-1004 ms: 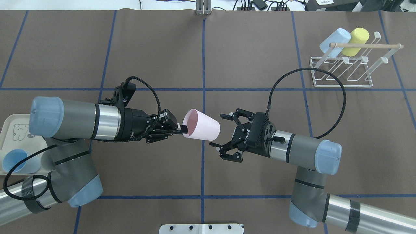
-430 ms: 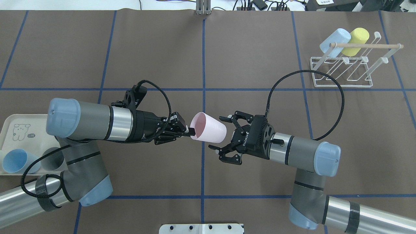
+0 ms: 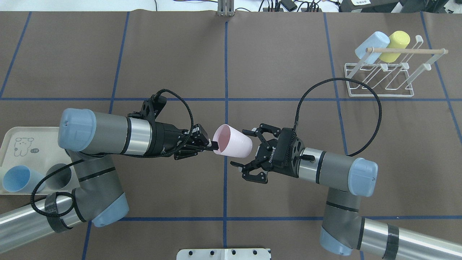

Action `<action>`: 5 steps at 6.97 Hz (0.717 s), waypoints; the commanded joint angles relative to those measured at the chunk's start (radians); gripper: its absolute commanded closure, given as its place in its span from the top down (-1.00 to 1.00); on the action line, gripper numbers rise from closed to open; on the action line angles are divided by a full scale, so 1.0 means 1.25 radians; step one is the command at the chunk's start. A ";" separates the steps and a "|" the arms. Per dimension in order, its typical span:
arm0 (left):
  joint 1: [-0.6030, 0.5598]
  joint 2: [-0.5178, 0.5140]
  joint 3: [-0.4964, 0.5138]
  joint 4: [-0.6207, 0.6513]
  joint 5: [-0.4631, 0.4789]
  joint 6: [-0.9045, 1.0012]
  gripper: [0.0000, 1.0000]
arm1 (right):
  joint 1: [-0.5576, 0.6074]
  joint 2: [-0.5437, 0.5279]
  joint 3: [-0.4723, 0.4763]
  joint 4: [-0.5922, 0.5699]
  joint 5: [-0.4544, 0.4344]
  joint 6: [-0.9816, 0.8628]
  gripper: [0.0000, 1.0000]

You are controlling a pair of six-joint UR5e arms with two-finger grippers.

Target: Transfer IKEA cup to right arm and place on rack

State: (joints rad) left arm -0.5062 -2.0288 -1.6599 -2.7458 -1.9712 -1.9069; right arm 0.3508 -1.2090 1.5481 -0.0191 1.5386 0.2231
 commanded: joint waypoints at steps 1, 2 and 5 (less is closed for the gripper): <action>0.000 0.000 0.003 0.000 0.000 0.000 -1.00 | -0.002 0.003 -0.001 -0.001 0.000 -0.001 0.68; 0.000 0.000 0.003 0.000 0.000 0.000 -1.00 | -0.002 0.003 0.001 -0.001 0.000 0.001 0.46; 0.000 0.001 0.001 0.000 -0.001 0.018 -1.00 | -0.004 0.004 0.003 0.001 0.000 0.006 -0.28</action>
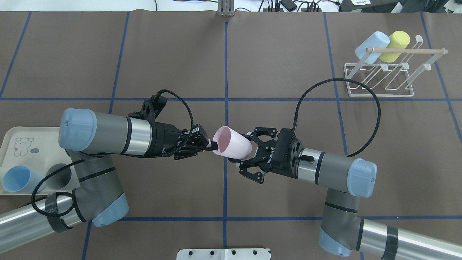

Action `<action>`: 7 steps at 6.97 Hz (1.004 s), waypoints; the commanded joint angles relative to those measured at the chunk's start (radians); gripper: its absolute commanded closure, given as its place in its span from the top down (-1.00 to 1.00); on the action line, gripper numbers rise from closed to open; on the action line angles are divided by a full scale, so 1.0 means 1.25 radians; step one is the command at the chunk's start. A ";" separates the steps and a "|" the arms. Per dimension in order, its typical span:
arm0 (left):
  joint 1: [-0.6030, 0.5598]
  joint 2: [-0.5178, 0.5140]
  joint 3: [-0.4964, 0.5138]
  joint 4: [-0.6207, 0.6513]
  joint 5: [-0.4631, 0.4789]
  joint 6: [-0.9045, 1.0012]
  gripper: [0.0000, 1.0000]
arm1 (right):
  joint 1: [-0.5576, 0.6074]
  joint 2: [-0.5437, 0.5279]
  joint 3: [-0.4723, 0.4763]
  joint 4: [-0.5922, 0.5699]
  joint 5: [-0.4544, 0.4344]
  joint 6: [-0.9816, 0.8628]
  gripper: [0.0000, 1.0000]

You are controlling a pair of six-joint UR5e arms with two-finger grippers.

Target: Transfer IKEA cup to right arm and place on rack

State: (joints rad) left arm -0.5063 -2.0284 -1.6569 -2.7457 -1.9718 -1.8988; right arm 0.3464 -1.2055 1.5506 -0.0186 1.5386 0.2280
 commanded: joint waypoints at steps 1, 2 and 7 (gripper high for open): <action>-0.001 0.000 -0.002 0.000 -0.001 0.029 -0.82 | -0.001 0.001 0.001 0.000 0.000 0.002 -0.28; -0.002 0.002 -0.007 -0.001 -0.001 0.032 0.32 | -0.001 0.000 0.001 0.000 0.000 0.002 -0.28; -0.103 0.026 -0.013 0.034 -0.076 0.046 1.00 | 0.020 -0.009 -0.005 -0.019 0.000 -0.013 -0.58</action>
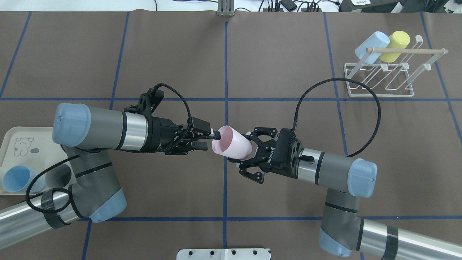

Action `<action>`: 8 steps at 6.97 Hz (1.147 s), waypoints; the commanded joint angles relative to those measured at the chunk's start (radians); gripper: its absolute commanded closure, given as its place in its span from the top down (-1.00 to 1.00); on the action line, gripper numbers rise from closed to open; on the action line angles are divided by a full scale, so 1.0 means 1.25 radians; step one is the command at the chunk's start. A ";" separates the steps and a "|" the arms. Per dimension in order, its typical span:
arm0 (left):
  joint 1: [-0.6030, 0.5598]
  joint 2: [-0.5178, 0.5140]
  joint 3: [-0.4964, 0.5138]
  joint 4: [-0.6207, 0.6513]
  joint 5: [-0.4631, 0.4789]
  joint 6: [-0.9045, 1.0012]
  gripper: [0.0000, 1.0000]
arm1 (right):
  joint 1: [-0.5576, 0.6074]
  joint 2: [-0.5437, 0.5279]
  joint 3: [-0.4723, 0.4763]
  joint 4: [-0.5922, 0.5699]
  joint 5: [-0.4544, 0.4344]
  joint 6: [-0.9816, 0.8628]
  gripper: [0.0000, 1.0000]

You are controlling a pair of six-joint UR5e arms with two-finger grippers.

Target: Transfer IKEA cup to right arm and place on rack

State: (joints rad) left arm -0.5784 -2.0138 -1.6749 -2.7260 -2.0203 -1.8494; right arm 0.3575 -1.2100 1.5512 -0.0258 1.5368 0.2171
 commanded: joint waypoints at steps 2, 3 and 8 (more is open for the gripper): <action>-0.065 0.023 -0.016 0.195 -0.040 0.190 1.00 | 0.048 -0.010 -0.002 -0.150 0.009 -0.053 -0.87; -0.077 0.026 -0.053 0.317 -0.040 0.281 1.00 | 0.066 -0.010 0.005 -0.226 0.009 -0.101 -1.00; -0.201 0.246 -0.266 0.519 -0.084 0.603 1.00 | 0.208 -0.025 0.247 -0.800 0.008 -0.414 -1.00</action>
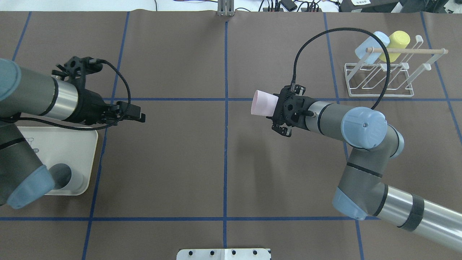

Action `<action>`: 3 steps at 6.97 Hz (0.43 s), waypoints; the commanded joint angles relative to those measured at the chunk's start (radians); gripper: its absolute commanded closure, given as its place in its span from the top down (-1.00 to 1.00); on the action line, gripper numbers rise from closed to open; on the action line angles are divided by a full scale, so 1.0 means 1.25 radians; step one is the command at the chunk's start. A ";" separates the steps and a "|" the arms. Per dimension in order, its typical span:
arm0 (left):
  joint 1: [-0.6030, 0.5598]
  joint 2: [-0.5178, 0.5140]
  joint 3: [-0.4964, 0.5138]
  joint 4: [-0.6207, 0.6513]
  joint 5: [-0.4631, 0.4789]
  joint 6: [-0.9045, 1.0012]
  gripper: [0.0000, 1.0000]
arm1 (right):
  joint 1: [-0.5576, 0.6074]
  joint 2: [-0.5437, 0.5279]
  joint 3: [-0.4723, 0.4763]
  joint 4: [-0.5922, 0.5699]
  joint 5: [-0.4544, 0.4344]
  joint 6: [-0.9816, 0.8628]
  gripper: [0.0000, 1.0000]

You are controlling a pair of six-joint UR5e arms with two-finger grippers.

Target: Transfer IKEA cup to right arm and place on rack

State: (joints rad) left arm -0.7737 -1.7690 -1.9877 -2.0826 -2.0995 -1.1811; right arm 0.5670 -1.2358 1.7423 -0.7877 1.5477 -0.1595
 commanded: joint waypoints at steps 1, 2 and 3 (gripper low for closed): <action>-0.091 0.098 -0.019 0.004 -0.035 0.162 1.00 | 0.075 0.003 0.163 -0.328 -0.005 -0.217 -1.00; -0.140 0.134 -0.017 0.004 -0.055 0.248 1.00 | 0.125 0.003 0.210 -0.413 -0.007 -0.324 -1.00; -0.172 0.152 -0.016 0.004 -0.080 0.294 1.00 | 0.189 -0.002 0.221 -0.432 -0.012 -0.456 -1.00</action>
State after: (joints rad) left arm -0.9320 -1.6183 -2.0085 -2.0772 -2.1657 -0.9046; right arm 0.7168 -1.2342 1.9761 -1.2495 1.5385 -0.5442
